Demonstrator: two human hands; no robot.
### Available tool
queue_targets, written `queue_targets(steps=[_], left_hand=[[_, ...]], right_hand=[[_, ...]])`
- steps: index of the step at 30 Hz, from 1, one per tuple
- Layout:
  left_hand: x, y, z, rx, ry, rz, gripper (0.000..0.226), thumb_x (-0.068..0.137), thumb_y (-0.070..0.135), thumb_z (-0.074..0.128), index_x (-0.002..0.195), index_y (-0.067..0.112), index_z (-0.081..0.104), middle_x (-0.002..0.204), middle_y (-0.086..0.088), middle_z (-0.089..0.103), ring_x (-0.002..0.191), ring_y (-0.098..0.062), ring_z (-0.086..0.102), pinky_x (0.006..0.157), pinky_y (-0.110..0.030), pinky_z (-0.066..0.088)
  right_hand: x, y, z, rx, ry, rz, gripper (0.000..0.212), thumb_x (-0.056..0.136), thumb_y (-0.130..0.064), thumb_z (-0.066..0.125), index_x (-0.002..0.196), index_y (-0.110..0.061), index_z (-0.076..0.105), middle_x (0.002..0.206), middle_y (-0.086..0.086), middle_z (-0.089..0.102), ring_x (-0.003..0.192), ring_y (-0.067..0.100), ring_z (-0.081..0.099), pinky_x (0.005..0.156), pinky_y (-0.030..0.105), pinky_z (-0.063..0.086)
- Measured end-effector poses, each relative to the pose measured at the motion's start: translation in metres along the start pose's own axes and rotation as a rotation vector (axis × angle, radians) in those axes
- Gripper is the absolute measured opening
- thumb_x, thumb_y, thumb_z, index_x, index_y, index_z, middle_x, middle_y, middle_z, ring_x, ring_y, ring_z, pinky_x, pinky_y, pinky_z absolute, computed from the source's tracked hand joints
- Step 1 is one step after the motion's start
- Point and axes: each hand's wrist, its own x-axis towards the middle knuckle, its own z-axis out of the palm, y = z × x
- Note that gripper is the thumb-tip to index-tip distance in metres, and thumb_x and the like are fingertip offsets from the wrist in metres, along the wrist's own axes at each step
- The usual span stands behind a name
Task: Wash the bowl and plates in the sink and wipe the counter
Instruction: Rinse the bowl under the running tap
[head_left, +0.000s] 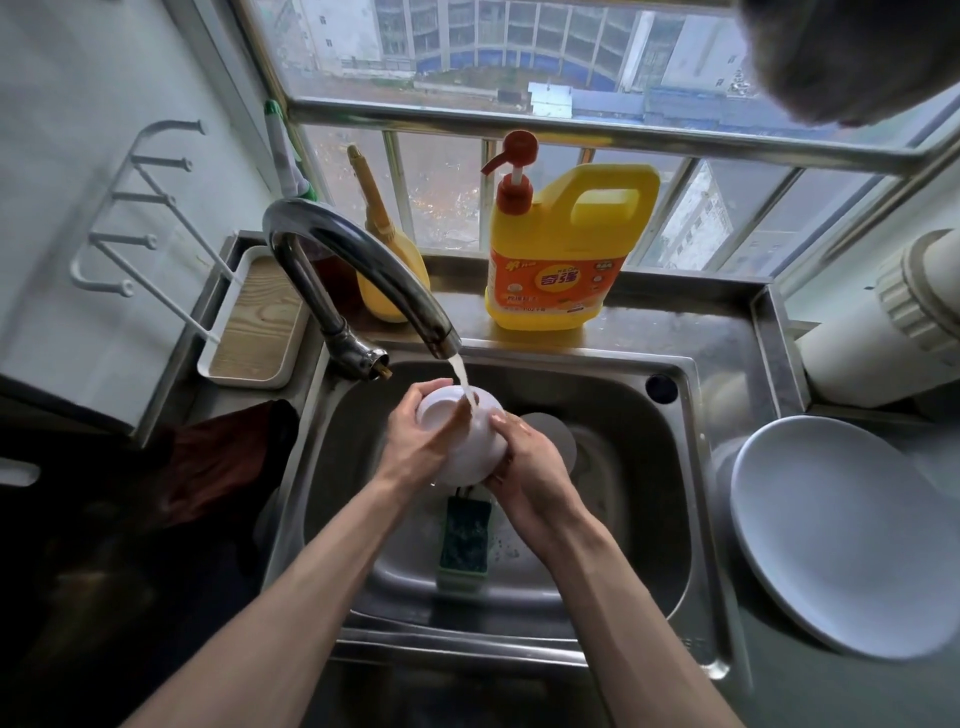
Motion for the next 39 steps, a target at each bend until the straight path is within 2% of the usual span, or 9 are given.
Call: queue_targets(steps=[4,11,14,19,23,26,29,34,39], left_hand=[[0.002,-0.001,-0.009,-0.034,-0.075,-0.035,0.069,0.072,0.056,0.087,0.131,0.028,0.066,0.117,-0.003,0.074,0.106,-0.024,0.073,0.083,-0.04,0.064],[0.002,-0.008,-0.027,-0.422,-0.312,-0.212,0.079,0.075,0.014,0.083,0.147,0.013,0.053,0.133,-0.012,0.069,0.124,-0.025,0.065,0.098,-0.032,0.057],[0.0,-0.012,-0.026,-0.385,-0.275,-0.214,0.08,0.072,0.024,0.088,0.145,0.016,0.055,0.13,-0.009,0.071,0.121,-0.025,0.067,0.095,-0.034,0.058],[0.0,-0.01,-0.002,0.014,0.038,-0.024,0.056,0.077,0.064,0.08,0.117,0.027,0.069,0.112,-0.004,0.074,0.103,-0.021,0.072,0.079,-0.034,0.061],[-0.003,-0.006,0.006,0.04,0.004,-0.019,0.071,0.069,0.078,0.066,0.121,0.03,0.066,0.115,0.0,0.071,0.103,-0.019,0.07,0.076,-0.033,0.061],[-0.006,-0.002,0.01,-0.1,-0.005,-0.139,0.071,0.074,0.074,0.071,0.126,0.026,0.063,0.117,-0.001,0.07,0.105,-0.019,0.07,0.085,-0.039,0.061],[-0.011,0.004,0.014,-0.36,-0.03,-0.278,0.037,0.097,0.048,0.063,0.112,0.015,0.07,0.095,0.0,0.074,0.084,-0.014,0.068,0.072,-0.029,0.056],[-0.018,0.001,0.003,-0.492,-0.153,-0.316,0.046,0.09,0.032,0.069,0.129,0.008,0.066,0.117,-0.014,0.073,0.097,-0.023,0.068,0.08,-0.032,0.057],[-0.024,0.001,-0.016,-0.425,-0.288,-0.249,0.054,0.081,0.03,0.074,0.129,0.005,0.067,0.124,-0.017,0.072,0.109,-0.025,0.069,0.092,-0.033,0.059]], right_hand=[[0.004,0.0,-0.001,0.139,0.036,0.076,0.044,0.105,-0.036,0.057,0.129,0.0,0.066,0.12,0.024,0.073,0.116,0.039,0.069,0.085,0.045,0.063],[0.006,0.0,-0.012,0.199,0.033,0.101,0.048,0.106,-0.038,0.054,0.131,0.001,0.065,0.125,0.025,0.071,0.123,0.039,0.064,0.091,0.044,0.061],[0.004,0.003,-0.012,0.191,0.024,0.107,0.049,0.105,-0.038,0.054,0.132,0.001,0.064,0.125,0.024,0.071,0.121,0.038,0.066,0.083,0.042,0.062],[-0.001,0.007,-0.005,0.2,-0.009,0.099,0.044,0.105,-0.032,0.057,0.135,-0.001,0.061,0.126,0.023,0.071,0.121,0.038,0.067,0.087,0.043,0.062],[-0.002,0.004,-0.01,0.271,-0.018,0.079,0.044,0.106,-0.027,0.053,0.139,0.002,0.058,0.13,0.026,0.068,0.127,0.039,0.062,0.091,0.043,0.062],[-0.003,0.003,-0.018,0.321,-0.005,0.091,0.051,0.103,-0.033,0.054,0.143,0.0,0.055,0.134,0.026,0.066,0.131,0.038,0.06,0.098,0.043,0.059],[-0.005,0.001,-0.03,0.41,0.028,0.093,0.053,0.102,-0.034,0.054,0.142,0.0,0.056,0.138,0.024,0.064,0.133,0.035,0.058,0.115,0.046,0.045],[-0.011,-0.003,-0.043,0.248,0.093,0.019,0.031,0.103,-0.024,0.051,0.111,-0.003,0.073,0.102,0.016,0.072,0.088,0.023,0.065,0.079,0.033,0.05],[-0.01,-0.001,-0.037,0.07,0.069,0.027,0.034,0.106,-0.027,0.049,0.131,-0.015,0.069,0.123,0.015,0.072,0.106,0.027,0.066,0.085,0.04,0.055]])
